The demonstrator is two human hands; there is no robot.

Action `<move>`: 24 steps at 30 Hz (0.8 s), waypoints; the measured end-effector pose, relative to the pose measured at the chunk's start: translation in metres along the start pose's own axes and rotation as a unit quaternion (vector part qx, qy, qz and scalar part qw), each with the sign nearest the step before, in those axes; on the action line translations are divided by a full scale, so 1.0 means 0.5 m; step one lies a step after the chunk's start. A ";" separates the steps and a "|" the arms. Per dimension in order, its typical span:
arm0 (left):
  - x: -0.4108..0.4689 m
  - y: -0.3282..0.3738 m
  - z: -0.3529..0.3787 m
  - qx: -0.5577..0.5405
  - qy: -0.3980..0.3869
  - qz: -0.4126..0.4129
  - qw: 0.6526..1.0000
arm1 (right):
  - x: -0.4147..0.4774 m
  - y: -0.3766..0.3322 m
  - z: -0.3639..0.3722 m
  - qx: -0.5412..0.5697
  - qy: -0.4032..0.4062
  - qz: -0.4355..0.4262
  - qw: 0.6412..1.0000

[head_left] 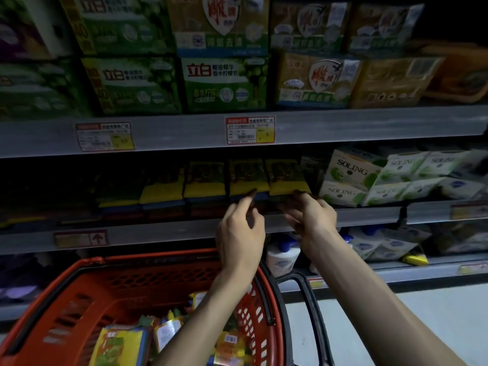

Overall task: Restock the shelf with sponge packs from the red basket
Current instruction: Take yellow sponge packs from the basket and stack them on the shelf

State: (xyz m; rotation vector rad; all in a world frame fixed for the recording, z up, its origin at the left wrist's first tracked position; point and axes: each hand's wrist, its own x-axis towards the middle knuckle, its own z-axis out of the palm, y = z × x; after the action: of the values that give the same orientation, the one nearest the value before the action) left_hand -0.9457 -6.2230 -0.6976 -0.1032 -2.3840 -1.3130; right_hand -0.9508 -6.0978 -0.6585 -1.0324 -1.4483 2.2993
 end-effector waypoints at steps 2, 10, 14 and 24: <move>-0.001 0.006 0.007 -0.083 0.004 -0.078 0.993 | -0.005 -0.004 0.001 0.008 -0.004 -0.004 1.000; 0.032 0.048 0.031 -0.362 0.035 -0.386 0.848 | -0.004 -0.006 0.002 0.026 0.000 -0.011 1.000; 0.045 0.048 0.035 -0.372 0.051 -0.397 0.837 | -0.004 -0.003 0.001 0.013 -0.009 -0.013 1.000; 0.063 0.046 0.030 -0.384 0.060 -0.423 0.819 | 0.011 -0.003 -0.001 -0.027 -0.053 -0.012 0.998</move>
State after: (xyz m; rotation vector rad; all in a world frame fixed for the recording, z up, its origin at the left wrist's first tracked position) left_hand -0.9733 -6.2021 -0.6743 0.8779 -1.6361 -2.5162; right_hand -0.9544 -6.0937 -0.6595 -0.9139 -1.5631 2.3417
